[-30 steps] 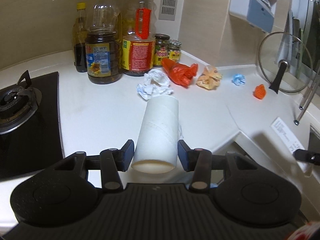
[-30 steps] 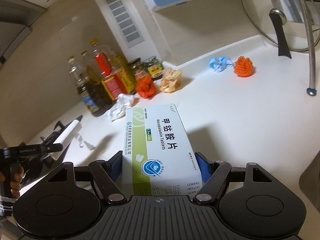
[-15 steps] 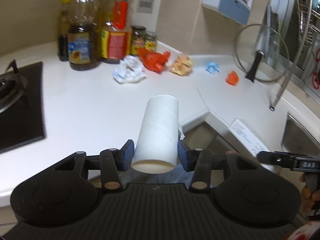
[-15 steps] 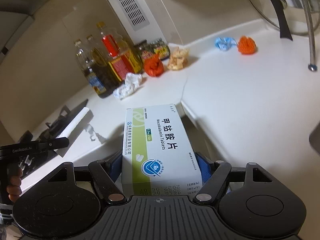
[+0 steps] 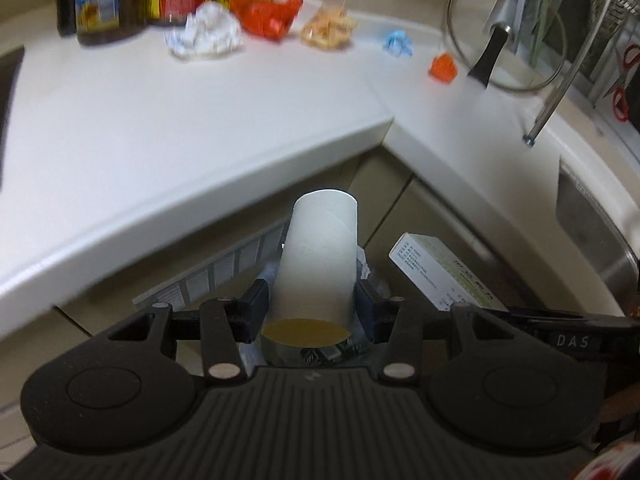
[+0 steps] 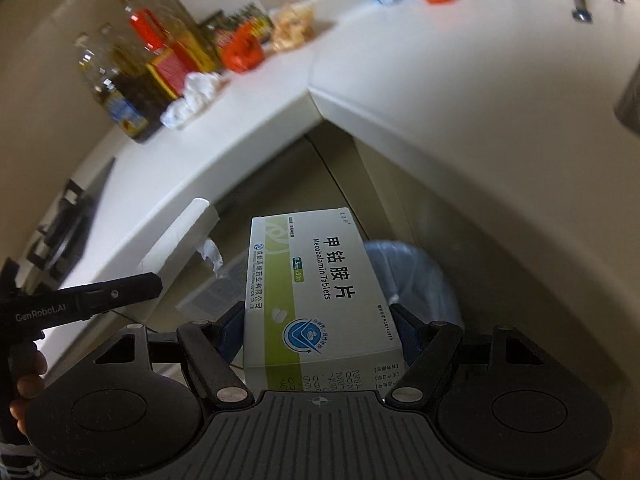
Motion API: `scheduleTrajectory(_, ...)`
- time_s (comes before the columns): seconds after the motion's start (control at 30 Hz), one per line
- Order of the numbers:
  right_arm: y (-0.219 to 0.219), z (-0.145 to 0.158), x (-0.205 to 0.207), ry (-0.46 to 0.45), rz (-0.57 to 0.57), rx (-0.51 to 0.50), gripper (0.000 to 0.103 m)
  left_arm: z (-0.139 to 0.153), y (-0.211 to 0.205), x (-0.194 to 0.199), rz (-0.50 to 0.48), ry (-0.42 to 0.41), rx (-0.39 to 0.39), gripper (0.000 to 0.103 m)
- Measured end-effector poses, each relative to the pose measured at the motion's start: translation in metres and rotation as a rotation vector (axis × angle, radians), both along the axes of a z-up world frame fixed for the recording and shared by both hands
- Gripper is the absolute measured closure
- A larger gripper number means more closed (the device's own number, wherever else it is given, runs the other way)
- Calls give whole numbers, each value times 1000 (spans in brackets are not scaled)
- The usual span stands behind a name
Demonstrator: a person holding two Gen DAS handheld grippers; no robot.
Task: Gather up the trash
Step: 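Carry the cardboard tube and medicine box down over the trash bin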
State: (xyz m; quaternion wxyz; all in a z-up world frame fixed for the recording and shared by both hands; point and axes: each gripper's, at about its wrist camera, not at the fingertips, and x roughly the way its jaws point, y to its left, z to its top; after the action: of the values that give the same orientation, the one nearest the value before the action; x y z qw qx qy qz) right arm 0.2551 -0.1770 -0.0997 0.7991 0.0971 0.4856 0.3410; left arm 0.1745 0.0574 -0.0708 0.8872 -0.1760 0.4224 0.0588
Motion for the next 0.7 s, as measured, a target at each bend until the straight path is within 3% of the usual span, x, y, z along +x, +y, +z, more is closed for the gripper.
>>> scheduleTrajectory(0.43,1,-40,-1,45,-72,-86,29,-62,-12,23,18,113,-80,59)
scheduleTrajectory(0.7,3,-66,2,83,-121,-120,29,-109,-17,40,40,211,-61,59)
